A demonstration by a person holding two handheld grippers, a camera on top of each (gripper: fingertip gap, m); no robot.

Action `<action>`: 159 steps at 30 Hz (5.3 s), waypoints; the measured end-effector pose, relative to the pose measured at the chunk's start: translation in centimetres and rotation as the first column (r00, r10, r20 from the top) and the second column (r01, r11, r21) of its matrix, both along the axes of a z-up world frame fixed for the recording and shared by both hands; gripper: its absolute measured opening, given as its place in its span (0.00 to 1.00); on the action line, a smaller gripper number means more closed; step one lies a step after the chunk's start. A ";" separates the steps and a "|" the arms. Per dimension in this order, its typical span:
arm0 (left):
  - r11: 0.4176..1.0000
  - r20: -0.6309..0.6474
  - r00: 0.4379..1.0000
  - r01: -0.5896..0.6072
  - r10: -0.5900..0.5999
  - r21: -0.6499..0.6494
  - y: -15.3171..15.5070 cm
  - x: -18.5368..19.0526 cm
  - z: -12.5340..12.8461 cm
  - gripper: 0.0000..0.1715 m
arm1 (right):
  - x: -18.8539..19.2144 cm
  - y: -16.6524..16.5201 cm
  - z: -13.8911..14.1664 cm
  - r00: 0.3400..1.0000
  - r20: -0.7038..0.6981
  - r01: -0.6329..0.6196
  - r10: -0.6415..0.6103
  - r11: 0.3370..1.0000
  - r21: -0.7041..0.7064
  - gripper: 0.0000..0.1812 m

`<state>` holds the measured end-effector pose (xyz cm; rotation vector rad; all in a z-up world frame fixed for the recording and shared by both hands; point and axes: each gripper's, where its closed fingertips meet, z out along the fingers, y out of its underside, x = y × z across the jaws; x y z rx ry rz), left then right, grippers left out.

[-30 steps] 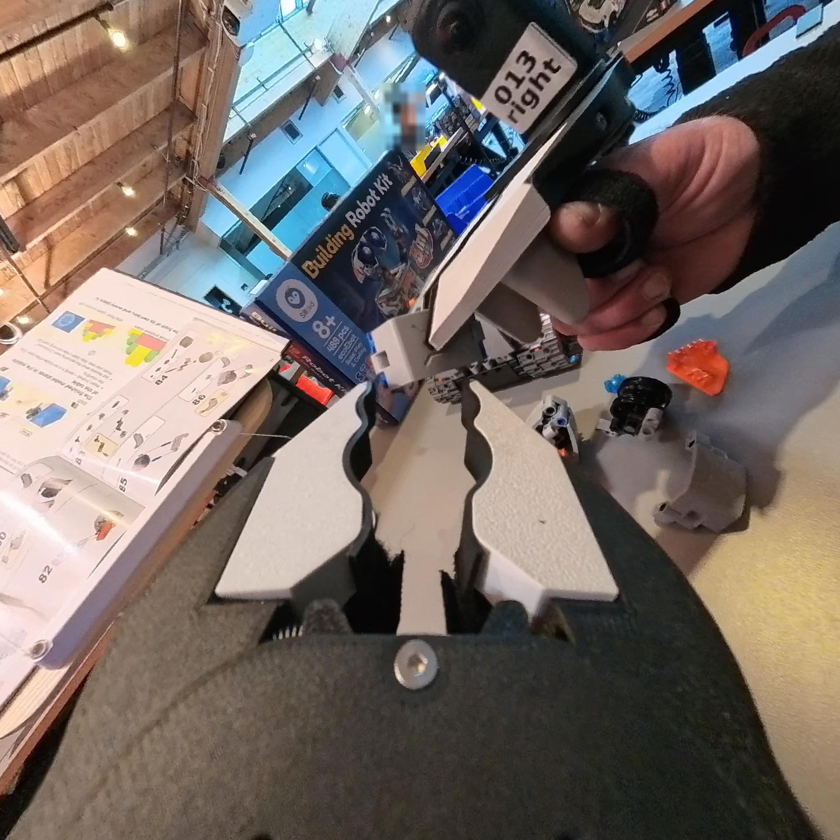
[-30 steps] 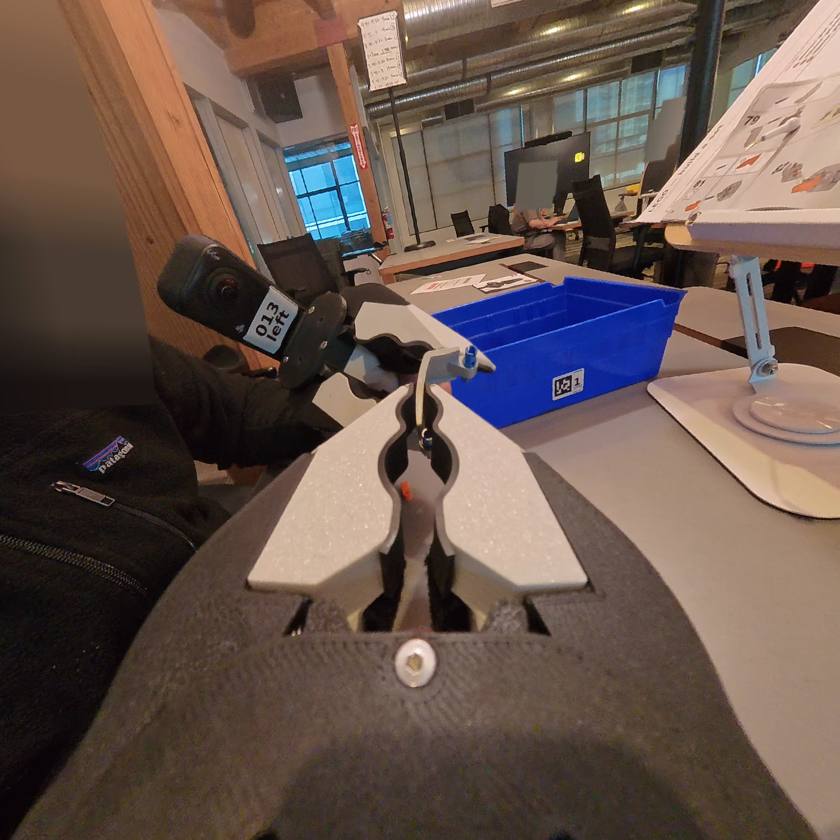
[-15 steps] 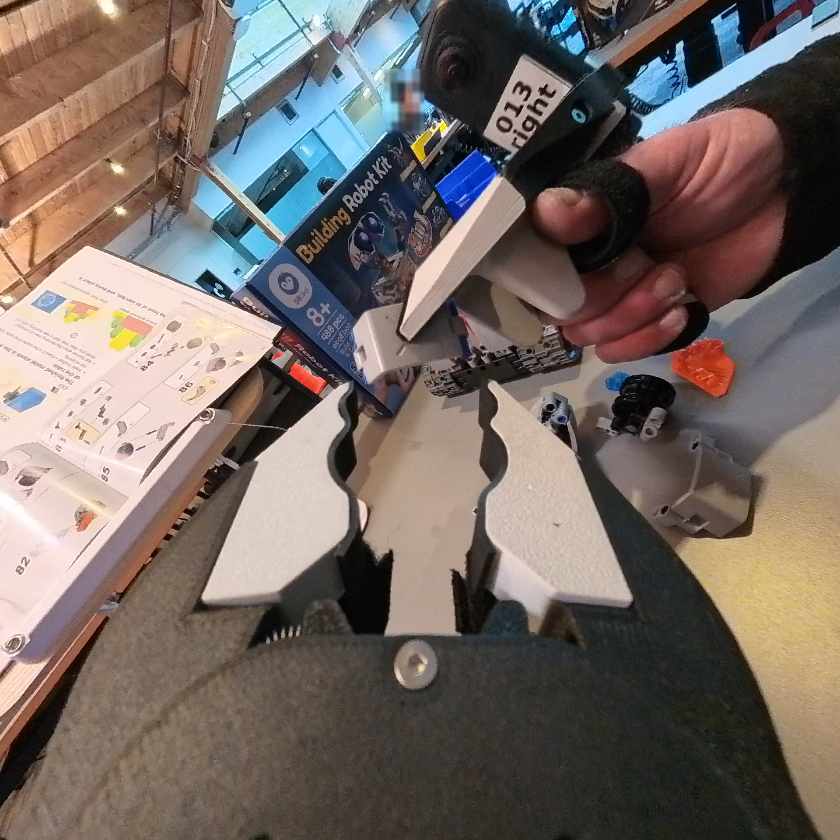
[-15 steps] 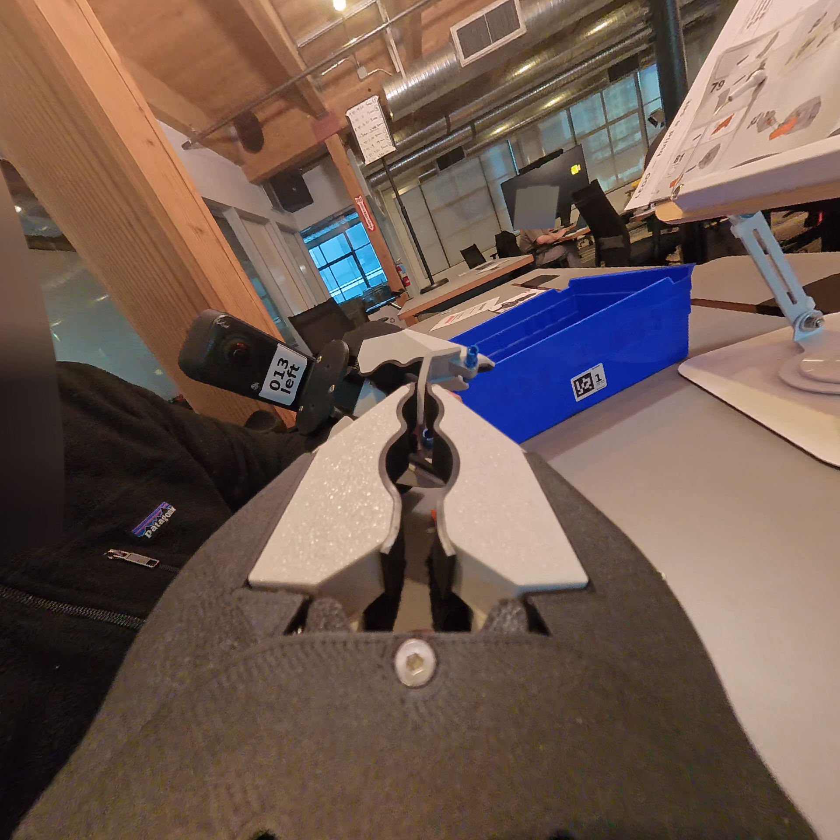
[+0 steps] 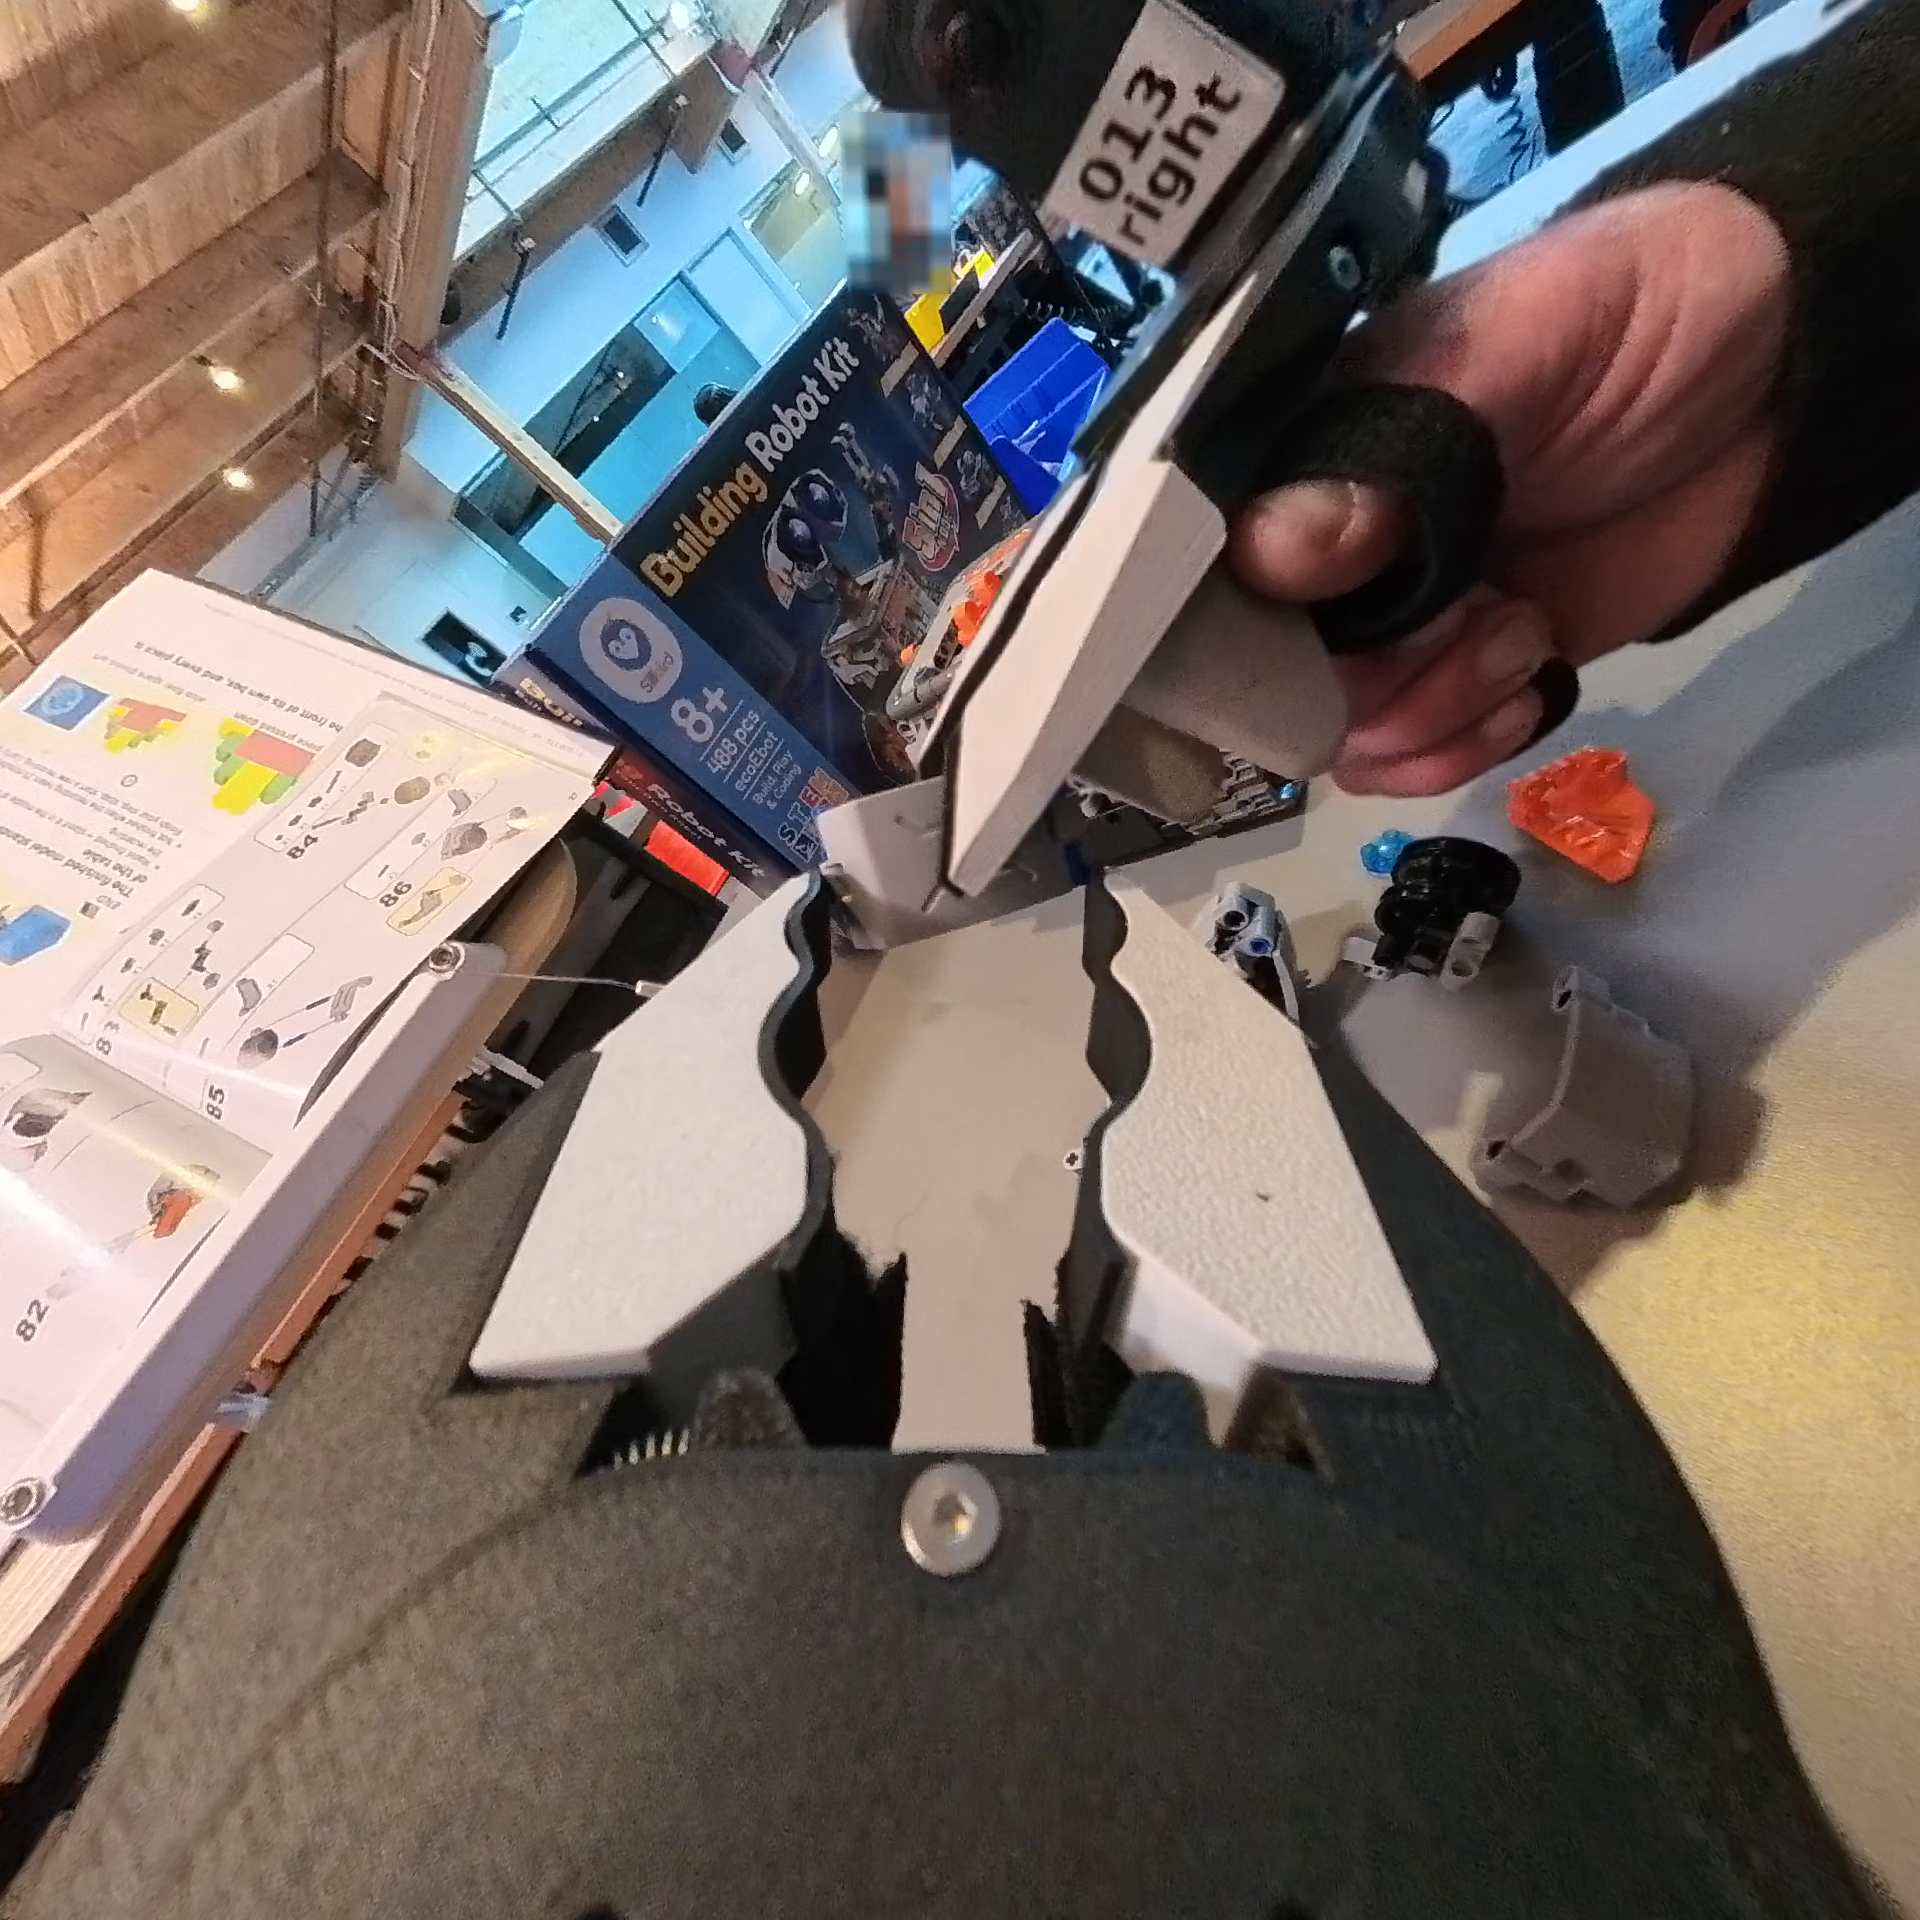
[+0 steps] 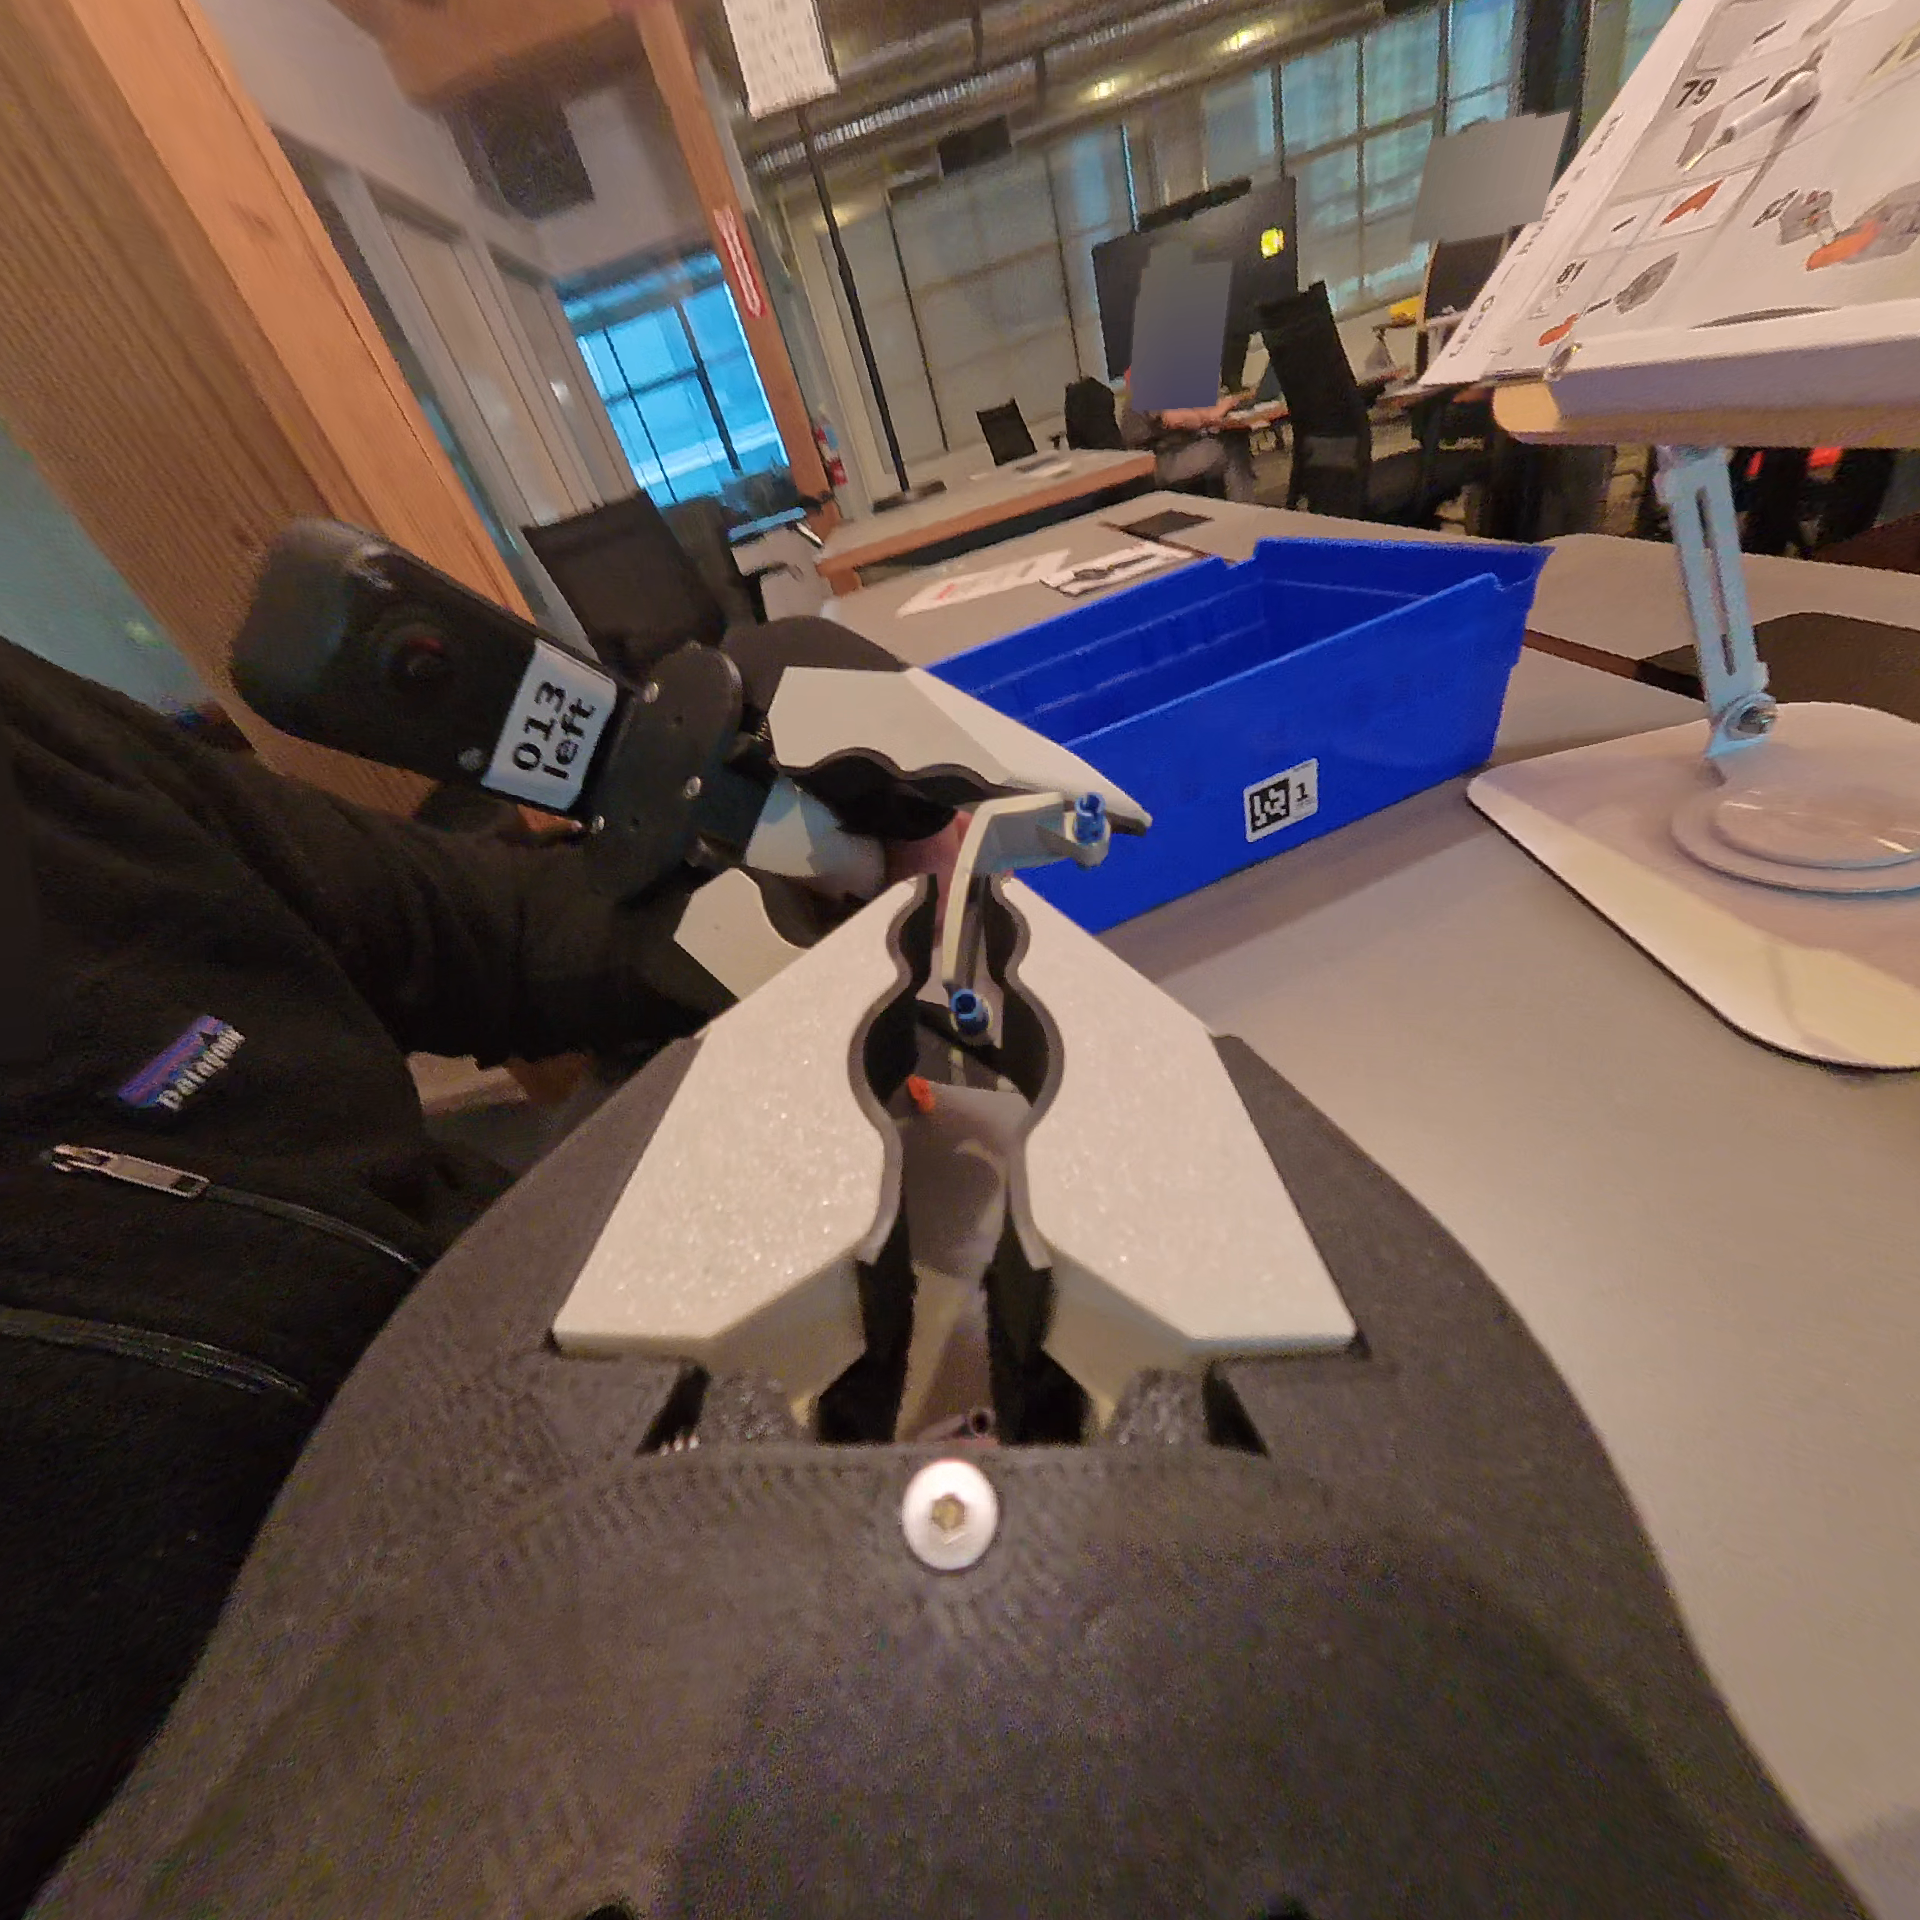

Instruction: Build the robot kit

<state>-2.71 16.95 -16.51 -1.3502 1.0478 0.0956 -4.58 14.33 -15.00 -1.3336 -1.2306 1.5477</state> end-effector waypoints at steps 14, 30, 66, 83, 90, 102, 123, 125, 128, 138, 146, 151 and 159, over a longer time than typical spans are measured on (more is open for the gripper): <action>0.999 -0.097 0.995 -0.015 0.010 -0.051 0.4 0.3 -1.1 0.31 | 1.4 1.5 -0.9 0.968 0.231 0.062 -0.094 0.988 0.140 0.00; 0.802 -0.134 0.966 0.104 -0.223 -0.588 -2.0 0.7 -8.4 0.31 | 9.2 5.2 0.9 0.960 0.155 0.222 -0.233 0.972 0.081 0.00; 0.869 -0.313 0.922 0.047 -0.227 -0.493 -3.0 6.8 -8.1 0.16 | 10.0 4.4 -0.5 0.954 0.192 0.203 -0.230 0.967 0.152 0.00; 0.767 -0.313 0.944 -0.125 -0.104 -0.630 -9.9 -1.7 -12.1 0.28 | 7.4 1.7 -3.4 0.950 0.281 0.104 -0.136 0.986 0.127 0.00; 0.628 -0.097 0.982 0.027 -0.161 -0.778 -10.1 -3.8 -10.6 0.30 | 6.6 0.5 -3.9 0.949 0.303 0.053 -0.086 0.992 0.115 0.00; 0.505 -0.072 0.953 0.091 -0.293 -0.858 -9.6 -1.6 -13.5 0.27 | 6.3 -0.5 -4.7 0.945 0.325 0.003 -0.035 0.995 0.096 0.00; 0.746 -0.217 0.970 -0.065 -0.109 -0.663 -8.8 -2.2 -12.8 0.35 | 4.1 -4.0 -6.3 0.927 0.369 -0.088 0.067 0.995 0.040 0.00; 0.728 -0.162 0.979 -0.020 -0.125 -0.685 -9.2 -2.4 -12.3 0.37 | 4.0 -4.4 -6.2 0.927 0.368 -0.092 0.074 0.995 0.032 0.00; 0.687 -0.045 0.986 0.080 -0.163 -0.723 -9.9 -2.4 -10.9 0.38 | 3.7 -5.1 -6.1 0.926 0.367 -0.110 0.091 0.993 0.030 0.00; 0.574 0.522 0.817 0.556 -0.246 -0.601 -9.7 0.8 -3.0 0.22 | 2.7 -8.1 -4.2 0.945 0.281 -0.222 0.165 0.957 0.184 0.00; 0.462 0.692 0.669 0.722 -0.272 -0.515 -10.6 1.9 -1.0 0.10 | 2.9 -9.2 -3.1 0.948 0.211 -0.277 0.236 0.942 0.191 0.00; 0.491 0.705 0.671 0.705 -0.228 -0.512 -9.8 1.8 -0.8 0.10 | 2.6 -8.4 -2.9 0.963 0.214 -0.213 0.162 0.947 0.242 0.05; 0.584 0.642 0.756 0.580 -0.128 -0.567 -8.1 1.2 -1.3 0.10 | 2.1 -5.3 -3.0 0.955 0.221 0.033 -0.196 0.815 0.579 0.15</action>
